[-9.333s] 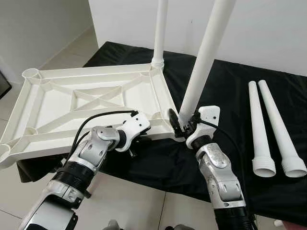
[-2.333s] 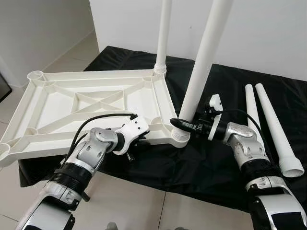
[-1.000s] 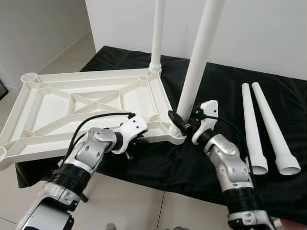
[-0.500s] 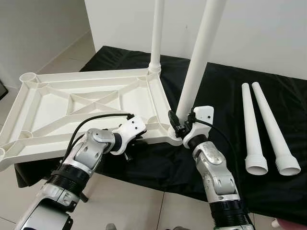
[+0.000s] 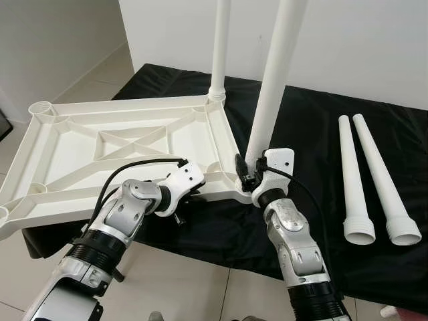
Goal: Building children table
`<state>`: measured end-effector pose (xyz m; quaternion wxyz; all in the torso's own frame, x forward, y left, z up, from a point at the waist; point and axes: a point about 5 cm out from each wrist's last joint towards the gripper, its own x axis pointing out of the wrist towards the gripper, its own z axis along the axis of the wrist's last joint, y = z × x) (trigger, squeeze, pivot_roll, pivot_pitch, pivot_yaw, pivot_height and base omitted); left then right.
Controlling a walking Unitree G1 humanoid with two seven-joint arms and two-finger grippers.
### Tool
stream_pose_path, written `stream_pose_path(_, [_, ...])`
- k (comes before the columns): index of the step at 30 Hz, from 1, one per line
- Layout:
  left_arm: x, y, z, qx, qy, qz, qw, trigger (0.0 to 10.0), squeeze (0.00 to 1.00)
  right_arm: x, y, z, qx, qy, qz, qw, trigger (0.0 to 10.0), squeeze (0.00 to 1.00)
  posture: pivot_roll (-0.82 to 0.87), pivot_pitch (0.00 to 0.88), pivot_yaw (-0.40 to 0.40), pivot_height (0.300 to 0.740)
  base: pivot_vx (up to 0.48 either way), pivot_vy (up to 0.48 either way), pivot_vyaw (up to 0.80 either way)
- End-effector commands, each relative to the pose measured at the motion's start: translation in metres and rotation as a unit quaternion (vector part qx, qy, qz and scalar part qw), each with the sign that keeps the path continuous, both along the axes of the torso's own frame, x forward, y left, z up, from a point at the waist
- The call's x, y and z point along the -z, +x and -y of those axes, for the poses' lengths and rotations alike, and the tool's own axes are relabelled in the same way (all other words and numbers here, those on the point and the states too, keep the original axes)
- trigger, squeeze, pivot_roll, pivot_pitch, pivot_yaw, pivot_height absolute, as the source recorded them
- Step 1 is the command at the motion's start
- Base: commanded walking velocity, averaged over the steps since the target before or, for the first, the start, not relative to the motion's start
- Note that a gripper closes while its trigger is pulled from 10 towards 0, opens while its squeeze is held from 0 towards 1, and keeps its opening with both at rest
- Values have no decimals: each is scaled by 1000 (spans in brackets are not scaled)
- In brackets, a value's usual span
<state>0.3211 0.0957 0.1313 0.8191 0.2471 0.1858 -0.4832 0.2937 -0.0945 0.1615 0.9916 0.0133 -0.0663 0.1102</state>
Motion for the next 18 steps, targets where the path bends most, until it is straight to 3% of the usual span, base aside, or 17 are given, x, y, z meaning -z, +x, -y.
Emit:
stream_pose_path(1, [3,-1,4,0,8,4,1000,10000,0,0,-3,-11,-24,27,-5,999,10000,1000,-38,21,-13,740,0,0,0])
stream_pose_path(6, [3,-1,5,0,8,5,1000,10000,0,0,-1,-7,-42,23,-3,999,10000,1000,-39,20,-13,740,0,0,0])
stream_pose_path(18, [3,-1,6,1,7,6,1000,10000,0,-3,23,31,-144,-22,2,989,10000,1000,-38,7,-11,740,0,0,0])
